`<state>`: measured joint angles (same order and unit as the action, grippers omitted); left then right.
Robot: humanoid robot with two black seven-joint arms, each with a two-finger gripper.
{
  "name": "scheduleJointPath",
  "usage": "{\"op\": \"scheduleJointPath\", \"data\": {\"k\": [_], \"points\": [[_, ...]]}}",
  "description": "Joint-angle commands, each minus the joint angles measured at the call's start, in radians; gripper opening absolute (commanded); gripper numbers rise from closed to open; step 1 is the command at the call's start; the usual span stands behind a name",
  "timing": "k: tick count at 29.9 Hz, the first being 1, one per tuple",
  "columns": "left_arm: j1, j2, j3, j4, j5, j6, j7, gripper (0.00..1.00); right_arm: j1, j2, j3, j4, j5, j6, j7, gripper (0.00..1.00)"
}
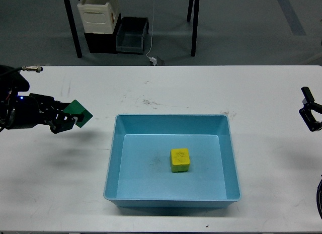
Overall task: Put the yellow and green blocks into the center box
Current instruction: 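Carry the green cube into the tub beside the yellow cube and release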
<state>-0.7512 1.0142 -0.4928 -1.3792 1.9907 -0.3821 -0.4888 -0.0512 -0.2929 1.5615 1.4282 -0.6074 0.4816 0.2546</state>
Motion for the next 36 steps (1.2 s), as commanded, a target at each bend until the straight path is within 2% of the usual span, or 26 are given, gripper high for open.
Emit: {"op": "scheduleJointPath", "data": {"k": [1,5,10,13,15,20,26,29,31,32,35,36], "points": [[-0.06,0.011,0.0,-0.059,-0.006,-0.004,0.0,0.25,-0.004,0.0,0.0,0.0,0.0,0.0,0.0,1.0],[-0.068,0.0,0.01,-0.194,-0.006,-0.006,0.0,0.25,-0.013,0.0,-0.001,0.011,0.0,0.0,0.0,1.0],[-0.137,-0.106,0.025,-0.239,-0.004,-0.007,0.0,0.25,-0.029,0.006,-0.004,0.015,0.0,0.0,0.0,1.0],[-0.209,-0.155,0.094,-0.261,0.008,-0.027,0.0,0.25,-0.03,0.014,-0.004,0.015,0.0,0.0,0.0,1.0],[-0.272,-0.204,0.186,-0.261,0.011,-0.049,0.0,0.25,-0.03,0.023,-0.003,0.015,0.0,0.0,0.0,1.0],[-0.392,-0.348,0.422,-0.224,0.054,-0.103,0.0,0.24,-0.03,0.035,-0.003,0.015,0.001,0.0,0.0,1.0],[-0.379,-0.471,0.477,-0.072,0.151,-0.107,0.0,0.25,-0.029,0.049,-0.001,0.017,0.0,0.0,0.0,1.0],[-0.382,-0.494,0.525,-0.011,0.178,-0.107,0.0,0.27,-0.029,0.051,-0.001,0.017,0.001,0.0,0.0,1.0],[-0.381,-0.496,0.536,0.022,0.181,-0.107,0.0,0.33,-0.03,0.051,-0.001,0.017,0.001,0.0,0.0,1.0],[-0.381,-0.496,0.537,0.032,0.18,-0.107,0.0,0.4,-0.03,0.055,-0.001,0.018,0.001,0.0,0.0,1.0],[-0.369,-0.496,0.539,0.042,0.171,-0.107,0.0,0.71,-0.029,0.06,-0.003,0.027,0.001,0.002,0.0,1.0],[-0.367,-0.496,0.539,0.043,0.169,-0.107,0.0,0.75,-0.029,0.06,-0.003,0.032,0.001,0.0,0.0,1.0]]}}
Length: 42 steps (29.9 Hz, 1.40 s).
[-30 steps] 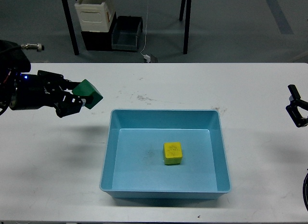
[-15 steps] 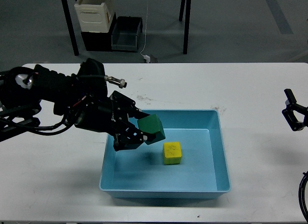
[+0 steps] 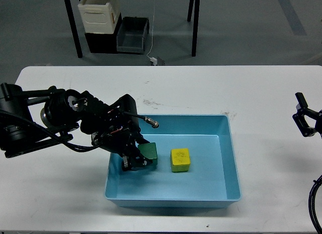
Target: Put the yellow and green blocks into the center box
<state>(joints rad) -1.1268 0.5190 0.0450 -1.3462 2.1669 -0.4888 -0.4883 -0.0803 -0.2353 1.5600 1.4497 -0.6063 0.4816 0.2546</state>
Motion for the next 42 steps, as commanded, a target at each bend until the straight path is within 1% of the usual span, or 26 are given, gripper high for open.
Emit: {"op": "scheduleJointPath", "data": {"k": [1,3,7,9,14,17,19,20,24,27,29,31,36,38,39,40,41,42], "points": [[0.01,-0.001,-0.004,0.01,-0.009,0.0,0.0,0.78,0.001,0.002,-0.001,0.014,0.0,0.0,0.0,1.0],[0.012,-0.001,-0.005,0.01,-0.016,0.0,0.0,0.82,0.001,0.004,-0.006,0.015,0.0,0.0,0.0,1.0],[0.028,-0.001,-0.013,0.01,-0.062,0.0,0.0,0.95,0.001,0.005,-0.014,0.017,0.0,0.002,-0.002,1.0],[0.028,-0.011,-0.019,0.01,-0.11,0.0,0.0,0.99,-0.001,0.005,-0.015,0.014,-0.001,0.002,-0.002,1.0],[0.03,0.003,-0.141,0.002,-0.375,0.0,0.0,1.0,0.01,0.004,-0.024,0.015,0.0,0.007,-0.003,1.0],[0.039,0.003,-0.224,0.009,-0.589,0.0,0.0,1.0,0.01,0.004,-0.032,0.014,0.025,0.007,-0.026,1.0],[0.077,-0.005,-0.287,0.016,-0.721,0.0,0.0,1.0,0.01,0.005,-0.055,0.017,0.075,0.007,-0.063,1.0],[0.105,-0.005,-0.325,0.021,-0.784,0.0,0.0,1.0,0.011,0.011,-0.073,0.017,0.112,0.007,-0.09,1.0],[0.273,-0.016,-0.515,0.018,-0.978,0.01,0.0,1.0,0.02,0.088,-0.109,0.017,0.307,0.007,-0.244,1.0],[0.411,-0.019,-0.678,-0.001,-1.038,0.085,0.0,1.0,0.02,0.126,-0.107,0.017,0.486,0.007,-0.342,1.0],[0.502,-0.02,-0.778,-0.013,-1.119,0.116,0.0,0.99,0.02,0.139,-0.109,0.02,0.598,0.005,-0.383,1.0],[0.576,-0.03,-0.838,-0.013,-1.267,0.115,0.0,0.99,0.02,0.143,-0.109,0.026,0.678,0.002,-0.396,1.0],[0.699,-0.016,-0.859,-0.03,-1.689,0.104,0.0,1.0,0.007,0.151,-0.098,0.031,0.721,0.0,-0.394,1.0],[0.746,-0.019,-0.884,-0.04,-1.823,0.119,0.0,1.0,-0.007,0.163,-0.09,0.031,0.729,0.0,-0.394,1.0],[0.777,-0.03,-0.914,-0.047,-1.886,0.139,0.038,1.0,-0.021,0.166,-0.084,0.031,0.747,0.0,-0.394,1.0],[0.81,-0.036,-0.945,-0.056,-1.933,0.171,0.091,1.0,-0.033,0.169,-0.081,0.032,0.769,0.0,-0.394,1.0],[0.846,-0.054,-0.983,-0.066,-1.969,0.221,0.153,1.0,-0.045,0.174,-0.081,0.032,0.798,-0.001,-0.394,1.0],[0.867,-0.086,-1.02,-0.074,-2.002,0.272,0.206,1.0,-0.055,0.177,-0.081,0.037,0.824,-0.002,-0.394,1.0]]}}
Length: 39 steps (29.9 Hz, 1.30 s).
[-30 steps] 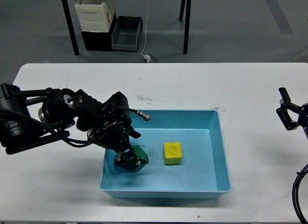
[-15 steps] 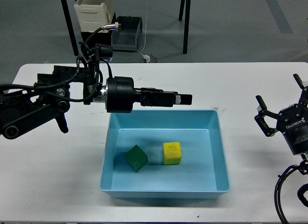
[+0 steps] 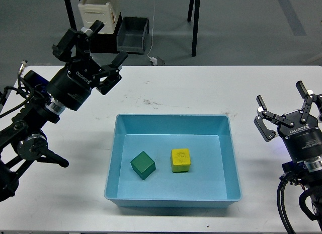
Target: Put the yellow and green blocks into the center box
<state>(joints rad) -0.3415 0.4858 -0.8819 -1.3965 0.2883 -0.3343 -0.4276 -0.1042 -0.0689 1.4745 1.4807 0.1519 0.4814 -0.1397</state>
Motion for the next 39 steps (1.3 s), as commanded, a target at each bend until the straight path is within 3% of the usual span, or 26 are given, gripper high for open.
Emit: {"op": "scheduleJointPath", "data": {"k": [1,4,6,10,17,39], "points": [[0.1,-0.084,-0.129,-0.029,-0.15,0.156,0.183,1.0,-0.041,0.015,0.004,0.012,0.086,-0.003,0.0,1.0],[0.143,-0.173,-0.245,-0.03,-0.259,0.216,0.263,1.0,-0.074,0.05,0.006,0.016,0.109,-0.001,0.0,1.0],[0.189,-0.226,-0.291,-0.042,-0.357,0.213,0.282,1.0,-0.092,0.069,0.009,0.019,0.109,-0.001,0.0,1.0],[0.288,-0.32,-0.368,-0.102,-0.471,0.193,0.283,1.0,-0.138,0.069,0.015,0.021,0.112,-0.001,0.002,1.0],[0.401,-0.381,-0.413,-0.153,-0.48,0.064,0.268,1.0,-0.18,0.069,0.046,0.027,0.12,-0.001,0.003,1.0],[0.529,-0.46,-0.411,-0.159,-0.483,0.034,0.257,1.0,-0.249,0.069,0.05,0.027,0.121,-0.056,0.006,1.0]]}}
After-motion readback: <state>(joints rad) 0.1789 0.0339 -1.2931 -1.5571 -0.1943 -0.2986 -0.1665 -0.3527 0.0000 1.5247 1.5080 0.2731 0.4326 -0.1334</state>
